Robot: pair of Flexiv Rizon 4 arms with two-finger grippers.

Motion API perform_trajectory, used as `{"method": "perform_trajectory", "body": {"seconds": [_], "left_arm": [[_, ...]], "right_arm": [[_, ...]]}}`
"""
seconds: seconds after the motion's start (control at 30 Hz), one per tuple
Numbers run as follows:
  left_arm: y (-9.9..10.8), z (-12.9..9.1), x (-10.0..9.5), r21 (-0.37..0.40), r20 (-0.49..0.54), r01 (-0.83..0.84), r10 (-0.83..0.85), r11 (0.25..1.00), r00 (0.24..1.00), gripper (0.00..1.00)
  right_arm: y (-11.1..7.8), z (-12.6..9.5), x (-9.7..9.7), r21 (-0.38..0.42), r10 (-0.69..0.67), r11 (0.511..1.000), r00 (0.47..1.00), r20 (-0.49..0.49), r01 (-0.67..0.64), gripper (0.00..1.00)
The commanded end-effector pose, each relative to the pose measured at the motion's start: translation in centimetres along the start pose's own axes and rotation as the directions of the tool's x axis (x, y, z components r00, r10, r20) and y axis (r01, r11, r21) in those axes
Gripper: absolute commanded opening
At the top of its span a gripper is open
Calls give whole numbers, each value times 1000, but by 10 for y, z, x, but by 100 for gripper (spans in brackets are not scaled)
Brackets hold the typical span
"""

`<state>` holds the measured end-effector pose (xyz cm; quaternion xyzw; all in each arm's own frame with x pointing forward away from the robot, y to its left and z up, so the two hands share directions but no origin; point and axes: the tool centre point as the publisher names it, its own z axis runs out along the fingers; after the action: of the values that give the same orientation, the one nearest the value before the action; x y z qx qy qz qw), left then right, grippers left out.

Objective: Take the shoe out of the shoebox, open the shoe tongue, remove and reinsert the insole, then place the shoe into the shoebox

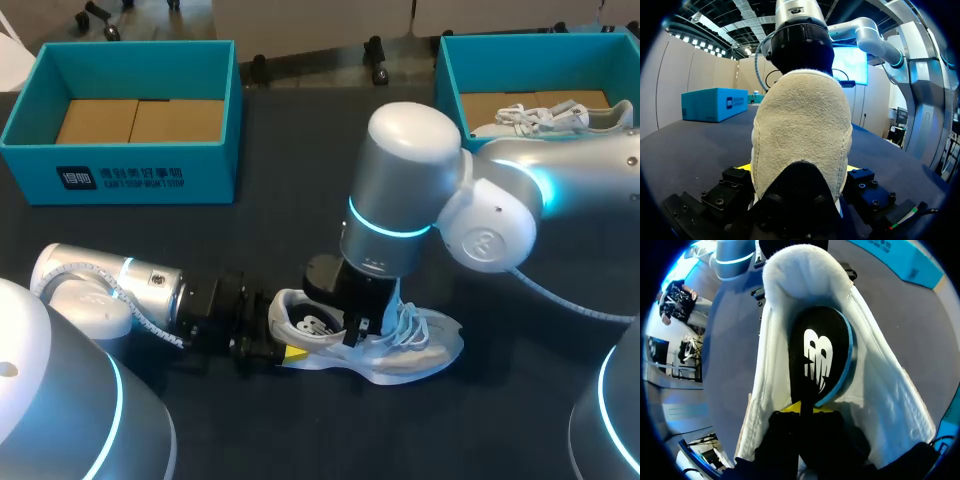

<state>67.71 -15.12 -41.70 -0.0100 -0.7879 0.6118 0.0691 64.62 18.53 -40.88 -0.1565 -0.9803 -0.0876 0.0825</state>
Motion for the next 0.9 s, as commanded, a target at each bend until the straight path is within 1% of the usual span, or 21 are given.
{"method": "perform_trajectory", "body": {"seconds": [0.03, 0.2, 0.23, 0.3, 0.37, 0.53, 0.9], "left_arm": [[1, 0, -4, -3, 4, 3, -3, 1000, 1000, 0], [1, 0, -4, -3, 4, 3, -3, 1000, 1000, 0], [1, 0, -4, -3, 4, 3, -3, 1000, 1000, 0], [1, 0, -4, -3, 4, 3, -3, 1000, 1000, 0], [1, 0, -4, -3, 4, 3, -3, 1000, 1000, 0], [1, 0, -4, -3, 4, 3, -3, 1000, 1000, 0], [1, 0, -4, -3, 4, 3, -3, 1000, 1000, 0]], "right_arm": [[-15, 3, 20, -46, 12, 999, 1000, 23, -11, 0], [-16, -15, 22, -101, 21, 995, 997, 81, -13, 0], [-16, -18, 21, -122, 18, 992, 995, 93, -6, 0], [-15, -23, 20, -140, 15, 990, 994, 108, 1, 0], [-16, -26, 18, -153, 15, 988, 993, 117, 3, 0], [-19, -33, 16, -222, 5, 975, 988, 153, 29, 0], [-23, -45, 12, -292, -18, 953, 982, 190, 75, 0]]}}
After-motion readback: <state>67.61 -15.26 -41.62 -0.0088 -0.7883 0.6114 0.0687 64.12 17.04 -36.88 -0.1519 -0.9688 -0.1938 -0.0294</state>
